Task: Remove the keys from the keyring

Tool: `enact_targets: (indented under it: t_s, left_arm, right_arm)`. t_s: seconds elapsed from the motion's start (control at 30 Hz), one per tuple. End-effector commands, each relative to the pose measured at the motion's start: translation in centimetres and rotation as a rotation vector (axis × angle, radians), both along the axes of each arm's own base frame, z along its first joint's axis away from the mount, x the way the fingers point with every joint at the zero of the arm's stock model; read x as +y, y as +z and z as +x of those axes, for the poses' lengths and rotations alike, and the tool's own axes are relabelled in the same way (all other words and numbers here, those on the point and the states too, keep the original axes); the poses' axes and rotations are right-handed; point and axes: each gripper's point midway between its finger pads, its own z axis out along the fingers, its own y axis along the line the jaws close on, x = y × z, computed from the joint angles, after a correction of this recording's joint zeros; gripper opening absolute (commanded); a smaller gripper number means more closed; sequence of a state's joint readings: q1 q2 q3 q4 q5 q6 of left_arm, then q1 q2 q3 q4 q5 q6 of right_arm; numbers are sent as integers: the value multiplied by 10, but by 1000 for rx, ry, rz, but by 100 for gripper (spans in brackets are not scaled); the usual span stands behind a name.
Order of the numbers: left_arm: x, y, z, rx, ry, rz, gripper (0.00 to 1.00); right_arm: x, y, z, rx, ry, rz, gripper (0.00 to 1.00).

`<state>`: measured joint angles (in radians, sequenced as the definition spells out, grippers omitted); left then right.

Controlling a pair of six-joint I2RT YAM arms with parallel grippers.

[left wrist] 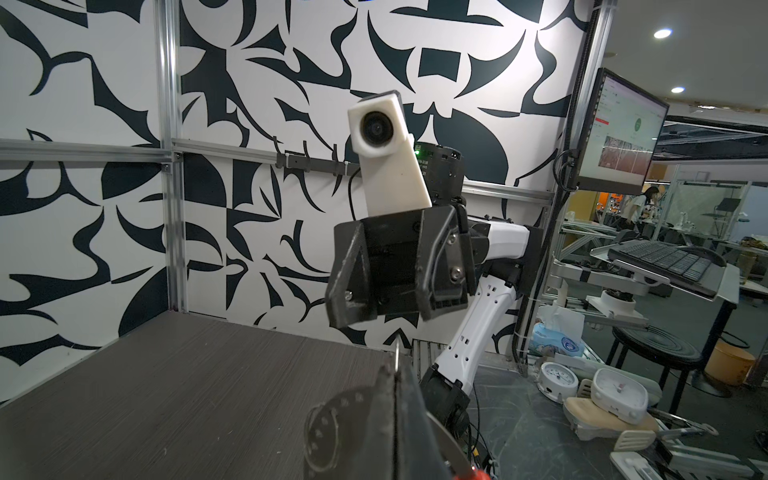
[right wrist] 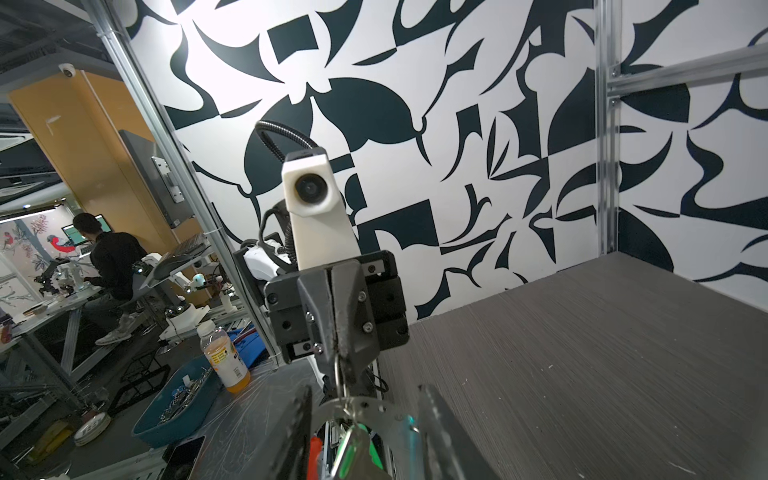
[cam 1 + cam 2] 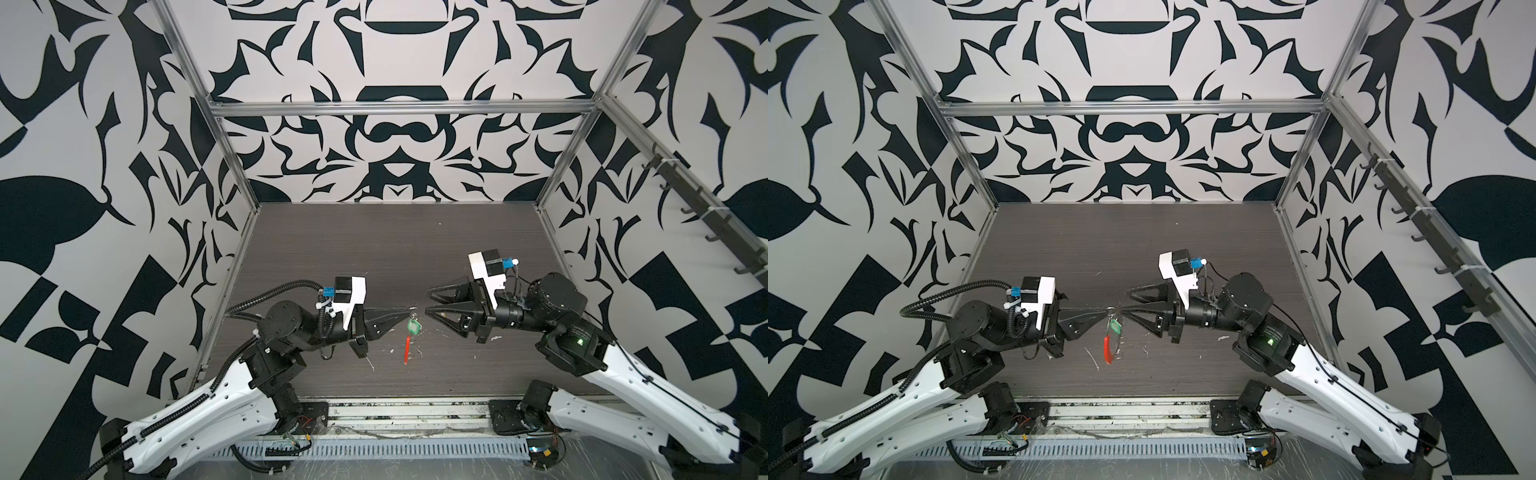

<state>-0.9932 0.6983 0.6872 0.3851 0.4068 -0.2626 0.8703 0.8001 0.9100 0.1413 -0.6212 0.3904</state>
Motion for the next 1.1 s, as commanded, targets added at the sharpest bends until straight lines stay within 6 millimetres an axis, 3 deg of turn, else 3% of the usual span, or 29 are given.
enact_targets:
  t_s: [0.0, 0.43, 0.83, 1.07]
  left_arm:
    - [5, 7, -2, -15, 5, -38, 0]
    - [8, 7, 2, -13, 34, -50, 0]
    - [11, 9, 5, -13, 63, -64, 0]
    - [9, 8, 6, -13, 58, -61, 0]
  right_arm:
    - [1, 21, -11, -34, 66, 58, 42]
    - [9, 11, -11, 5, 109, 39, 24]
    - [16, 1, -11, 33, 129, 24, 24]
    - [19, 0, -11, 39, 133, 17, 15]
